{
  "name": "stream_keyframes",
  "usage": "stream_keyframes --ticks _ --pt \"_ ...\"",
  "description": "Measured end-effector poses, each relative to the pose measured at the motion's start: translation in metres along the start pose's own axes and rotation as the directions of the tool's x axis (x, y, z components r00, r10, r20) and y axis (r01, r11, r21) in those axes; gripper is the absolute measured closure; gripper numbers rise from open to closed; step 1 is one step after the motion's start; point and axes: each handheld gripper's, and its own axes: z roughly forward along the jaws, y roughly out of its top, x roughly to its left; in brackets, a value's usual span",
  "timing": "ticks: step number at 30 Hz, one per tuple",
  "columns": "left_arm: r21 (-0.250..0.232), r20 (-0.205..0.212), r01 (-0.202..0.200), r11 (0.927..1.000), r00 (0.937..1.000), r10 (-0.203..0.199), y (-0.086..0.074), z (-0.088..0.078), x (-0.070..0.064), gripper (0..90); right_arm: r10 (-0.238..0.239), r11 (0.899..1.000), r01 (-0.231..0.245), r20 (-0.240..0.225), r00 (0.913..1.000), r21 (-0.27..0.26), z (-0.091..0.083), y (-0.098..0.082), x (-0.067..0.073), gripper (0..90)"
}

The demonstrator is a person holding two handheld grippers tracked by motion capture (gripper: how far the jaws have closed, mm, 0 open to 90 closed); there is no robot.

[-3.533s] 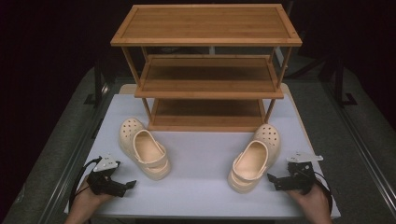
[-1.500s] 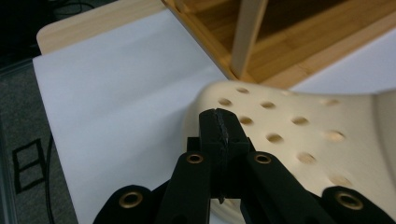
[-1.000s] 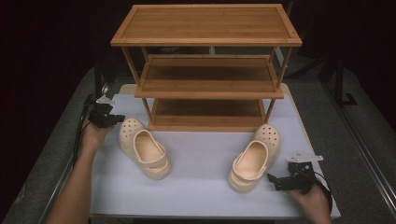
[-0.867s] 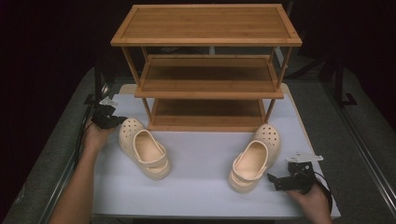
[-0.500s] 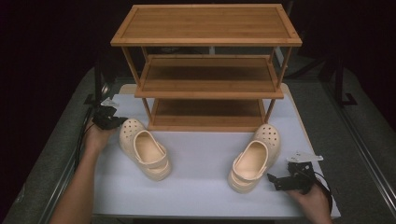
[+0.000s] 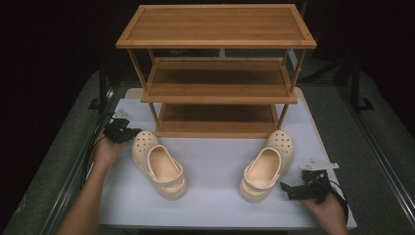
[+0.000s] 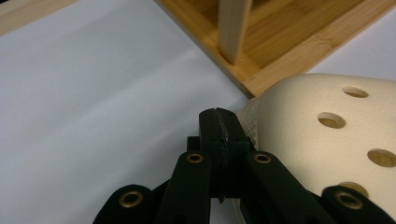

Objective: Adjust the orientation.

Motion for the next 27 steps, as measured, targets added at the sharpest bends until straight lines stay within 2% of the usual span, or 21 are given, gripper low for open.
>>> stream_keyframes --ticks 3,5,8,10,12,21,23,27 --pt "-0.012 0.012 0.007 0.9999 0.9999 -0.006 -0.001 0.0 -0.005 90.0 0.0 1.0 0.0 0.0 1.0 0.0 0.0 0.0 0.0 0.0" --pt "-0.023 0.024 0.008 0.9997 0.9997 -0.007 -0.002 0.0 -0.014 90.0 0.0 1.0 0.0 0.0 1.0 0.0 0.0 0.0 0.0 0.0" --pt "-0.018 0.032 -0.006 0.9998 0.9995 0.006 -0.001 0.0 -0.021 90.0 0.0 1.0 0.0 0.0 1.0 0.0 0.0 0.0 0.0 0.0" --pt "-0.026 0.059 -0.012 0.9996 0.9982 0.013 -0.001 0.0 -0.03 90.0 -0.001 1.0 0.001 0.0 1.0 0.0 0.0 0.0 0.0 0.0" --pt "-0.035 0.039 -0.018 0.9992 0.9991 0.02 -0.002 0.001 -0.036 90.0 0.0 1.0 0.0 0.0 1.0 0.0 0.0 0.0 0.0 0.0" --pt "-0.04 0.064 0.005 0.9992 0.9979 -0.002 -0.003 0.0 -0.032 90.0 -0.001 1.0 0.001 0.001 1.0 0.0 0.0 0.0 0.0 0.0" --pt "-0.029 0.055 0.007 0.9996 0.9985 -0.005 -0.004 -0.005 -0.027 90.0 -0.001 1.0 0.001 0.001 1.0 0.0 0.0 0.0 0.0 0.0" --pt "-0.038 0.062 0.028 0.9989 0.9978 -0.026 -0.013 -0.021 -0.022 90.0 0.0 1.0 0.0 0.0 1.0 0.0 0.0 0.0 0.0 0.0"
